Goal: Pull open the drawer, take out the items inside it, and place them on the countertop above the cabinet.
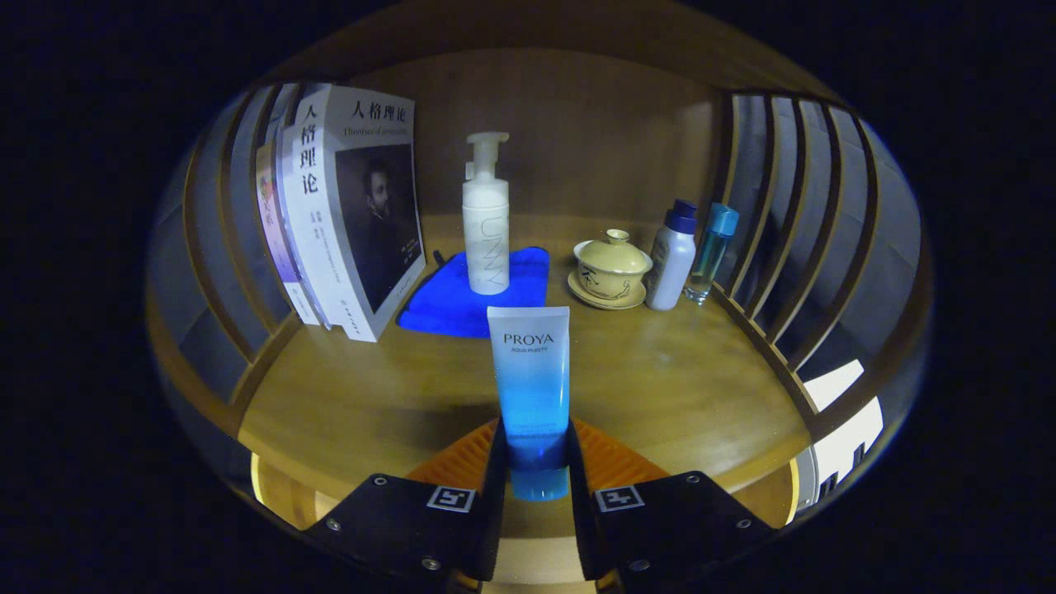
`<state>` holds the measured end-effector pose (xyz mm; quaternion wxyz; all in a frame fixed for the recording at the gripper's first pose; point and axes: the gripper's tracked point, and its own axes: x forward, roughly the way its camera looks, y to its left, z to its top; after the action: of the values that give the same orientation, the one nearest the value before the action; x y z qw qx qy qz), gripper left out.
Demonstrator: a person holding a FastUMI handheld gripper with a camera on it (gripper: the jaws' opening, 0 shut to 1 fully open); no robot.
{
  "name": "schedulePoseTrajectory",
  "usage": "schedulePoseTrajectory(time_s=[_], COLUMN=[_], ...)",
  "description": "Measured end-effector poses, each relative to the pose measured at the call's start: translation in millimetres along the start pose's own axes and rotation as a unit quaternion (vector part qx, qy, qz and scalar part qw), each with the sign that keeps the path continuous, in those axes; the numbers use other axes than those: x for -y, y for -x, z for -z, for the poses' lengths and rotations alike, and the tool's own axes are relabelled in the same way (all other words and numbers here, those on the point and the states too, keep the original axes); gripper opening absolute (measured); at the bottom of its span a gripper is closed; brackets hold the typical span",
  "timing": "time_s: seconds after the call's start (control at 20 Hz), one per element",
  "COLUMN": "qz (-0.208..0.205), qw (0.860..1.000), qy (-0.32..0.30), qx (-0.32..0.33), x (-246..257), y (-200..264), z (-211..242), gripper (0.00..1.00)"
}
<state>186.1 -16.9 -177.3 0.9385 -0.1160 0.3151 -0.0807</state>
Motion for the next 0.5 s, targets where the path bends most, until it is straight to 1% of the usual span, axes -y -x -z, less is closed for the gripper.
schedulePoseTrajectory(time_s=[0.1,0.2,0.25,0.4,0.5], qz=[-0.006,-0.009,-0.013,-0.021,-0.041], qw=[1.0,1.0,1.0,0.999,0.995], qy=[-0.003,-0.006,-0.015,-0.046,-0.073], qx=[0.002,-0.01,0.005,0.018,0.054], x=[2,7,7,10,7], y=[-8,-14,-17,-14,0], z=[0,7,3,1,-11], gripper=[0.4,0.42,0.43,0.48,0.6])
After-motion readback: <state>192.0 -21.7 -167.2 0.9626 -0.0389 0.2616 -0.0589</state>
